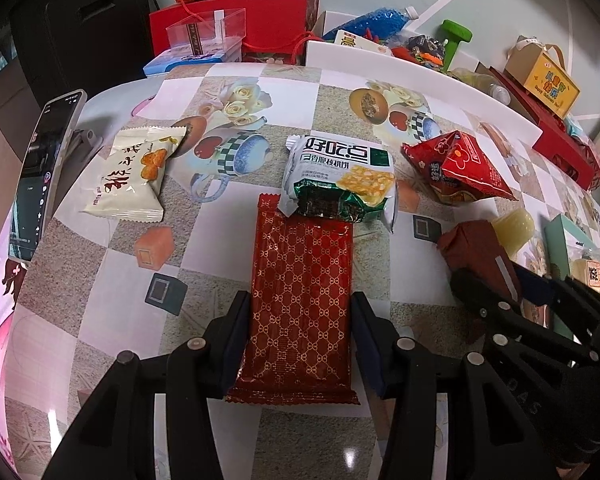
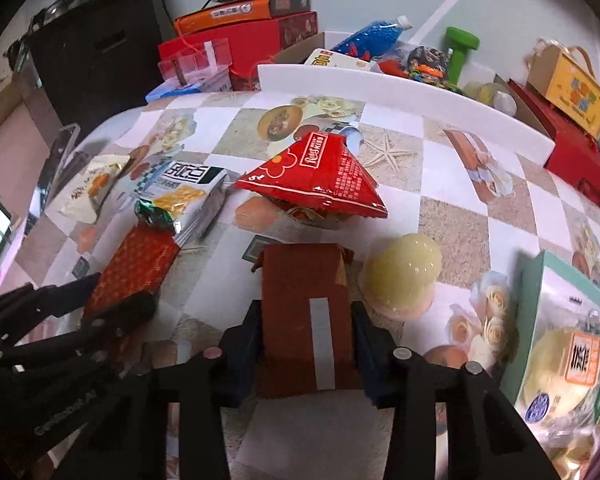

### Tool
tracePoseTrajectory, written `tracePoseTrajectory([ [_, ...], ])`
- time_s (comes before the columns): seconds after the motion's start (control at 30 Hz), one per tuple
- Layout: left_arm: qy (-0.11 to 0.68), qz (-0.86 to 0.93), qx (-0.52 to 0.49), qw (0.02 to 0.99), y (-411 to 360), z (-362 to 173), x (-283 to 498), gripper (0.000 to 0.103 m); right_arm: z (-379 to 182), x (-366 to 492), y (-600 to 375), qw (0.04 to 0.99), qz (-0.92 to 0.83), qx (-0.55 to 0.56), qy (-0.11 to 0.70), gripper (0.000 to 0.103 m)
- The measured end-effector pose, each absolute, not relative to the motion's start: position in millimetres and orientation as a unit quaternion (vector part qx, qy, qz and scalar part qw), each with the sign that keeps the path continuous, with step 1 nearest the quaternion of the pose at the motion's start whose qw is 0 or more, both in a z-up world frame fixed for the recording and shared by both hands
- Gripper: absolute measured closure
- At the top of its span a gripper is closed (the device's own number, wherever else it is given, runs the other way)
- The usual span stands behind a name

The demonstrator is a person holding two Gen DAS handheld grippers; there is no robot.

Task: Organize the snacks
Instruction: 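Carry the red box and red packet into the white tray and open both tools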

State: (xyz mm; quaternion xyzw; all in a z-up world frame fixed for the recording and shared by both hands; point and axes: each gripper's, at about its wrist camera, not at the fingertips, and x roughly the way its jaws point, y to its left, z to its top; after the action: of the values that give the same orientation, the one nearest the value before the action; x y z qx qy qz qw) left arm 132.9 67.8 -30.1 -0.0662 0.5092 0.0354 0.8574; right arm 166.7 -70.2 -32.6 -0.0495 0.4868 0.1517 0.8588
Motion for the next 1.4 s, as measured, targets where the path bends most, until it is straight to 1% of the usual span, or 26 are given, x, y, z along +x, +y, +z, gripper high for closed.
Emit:
tracePoseTrajectory([
  [0.13,0.505,0.034,-0.077,0.859,71,-29,131,0.056,-31,160,-76,0.859,0.148,-0.022,0.49,0.061],
  [0.4,0.495,0.029,-0.087,0.864,73,-20,125,0.057,-13,141,-86,0.87,0.141,0.002,0.473,0.061],
  [0.77,0.446,0.005,-0.088,0.891,63,20,111,0.057,19,119,-106,0.886,0.13,0.026,0.444,0.061],
  [1.4,0.415,-0.023,-0.053,0.908,15,47,108,0.057,27,118,-157,0.892,0.099,0.073,0.434,0.061],
])
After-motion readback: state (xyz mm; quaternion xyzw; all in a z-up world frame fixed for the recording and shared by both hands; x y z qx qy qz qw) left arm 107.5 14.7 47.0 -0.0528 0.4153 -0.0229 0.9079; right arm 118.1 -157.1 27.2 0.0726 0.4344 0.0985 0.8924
